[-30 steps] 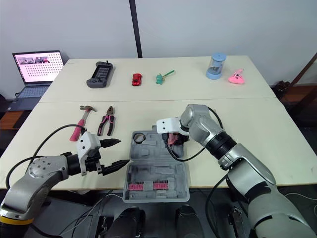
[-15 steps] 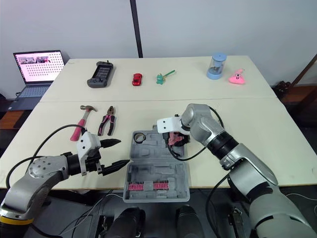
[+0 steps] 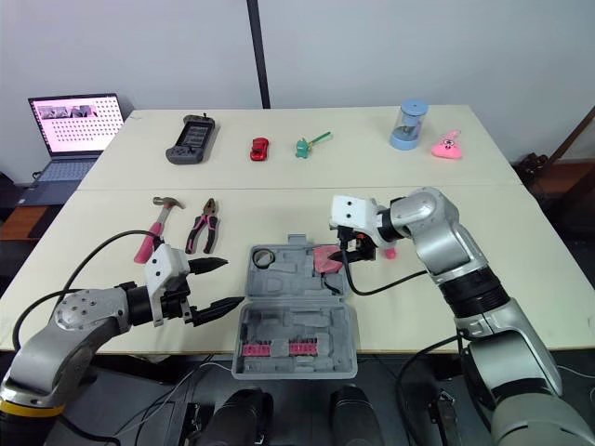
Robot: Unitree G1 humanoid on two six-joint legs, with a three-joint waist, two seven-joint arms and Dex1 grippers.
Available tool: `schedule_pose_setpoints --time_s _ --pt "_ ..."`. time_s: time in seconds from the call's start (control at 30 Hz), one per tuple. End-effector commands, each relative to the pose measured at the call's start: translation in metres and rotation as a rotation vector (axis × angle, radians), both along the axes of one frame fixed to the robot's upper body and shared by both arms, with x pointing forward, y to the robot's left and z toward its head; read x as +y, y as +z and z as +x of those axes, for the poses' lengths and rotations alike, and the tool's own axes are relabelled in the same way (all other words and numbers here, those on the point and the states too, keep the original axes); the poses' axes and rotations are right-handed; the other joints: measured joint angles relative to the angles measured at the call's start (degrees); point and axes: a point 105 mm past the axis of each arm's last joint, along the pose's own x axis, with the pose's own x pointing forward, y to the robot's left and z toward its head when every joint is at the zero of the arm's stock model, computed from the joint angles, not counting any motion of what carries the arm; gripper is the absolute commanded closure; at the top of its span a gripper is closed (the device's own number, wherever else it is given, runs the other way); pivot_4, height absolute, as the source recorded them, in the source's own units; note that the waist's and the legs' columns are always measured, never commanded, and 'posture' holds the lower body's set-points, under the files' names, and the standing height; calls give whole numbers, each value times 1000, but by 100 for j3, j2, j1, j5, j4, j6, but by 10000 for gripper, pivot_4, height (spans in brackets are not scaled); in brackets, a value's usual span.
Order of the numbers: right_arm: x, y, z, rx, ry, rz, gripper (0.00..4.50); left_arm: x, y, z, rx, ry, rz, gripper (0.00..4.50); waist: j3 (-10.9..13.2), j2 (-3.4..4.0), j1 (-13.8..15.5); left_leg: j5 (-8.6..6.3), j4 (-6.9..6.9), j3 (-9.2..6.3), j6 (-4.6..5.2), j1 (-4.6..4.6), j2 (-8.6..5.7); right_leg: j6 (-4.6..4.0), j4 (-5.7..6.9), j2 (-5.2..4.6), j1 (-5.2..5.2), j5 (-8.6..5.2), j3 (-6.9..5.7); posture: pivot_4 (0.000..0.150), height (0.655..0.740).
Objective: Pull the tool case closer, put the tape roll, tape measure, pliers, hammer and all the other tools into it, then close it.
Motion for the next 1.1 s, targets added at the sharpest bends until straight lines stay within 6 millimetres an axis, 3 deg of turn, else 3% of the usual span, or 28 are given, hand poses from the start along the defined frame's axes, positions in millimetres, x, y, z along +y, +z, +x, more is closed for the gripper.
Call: schedule_pose_setpoints --time_s 0.03,0.3,0.6,0.73,0.97,1.1 --pt "4 3 1 -24 -1 130 28298 -1 9 3 -38 -26 8 0 0 0 -12 0 0 0 0 0 0 0 0 1 0 0 0 1500 6741" --pt "2 -22 11 16 -61 246 28298 -2 11 6 -42 -50 14 0 0 0 -9 0 0 1 -1 1 1 0 0 2 0 0 1 1500 6741" --pt "-17 -82 14 173 -211 273 28298 -1 11 5 -43 -50 18 0 -4 -4 -13 0 1 0 -1 3 1 0 0 5 3 0 1 1500 6741" --pt "-20 -95 14 185 -234 295 28298 0 11 4 -39 -45 19 0 -9 -6 -12 0 2 -1 -1 16 1 0 0 6 21 0 0 1500 6741" --pt "-11 -92 12 178 -192 368 28298 2 11 2 -34 -40 20 0 -11 -9 -22 0 2 -2 -1 17 2 0 0 8 21 0 1 1500 6741" --pt "-14 -46 27 9 -212 529 28298 12 17 7 -49 23 -29 0 -6 -3 -19 0 2 -3 0 14 4 -1 0 11 16 0 2 1500 6741"
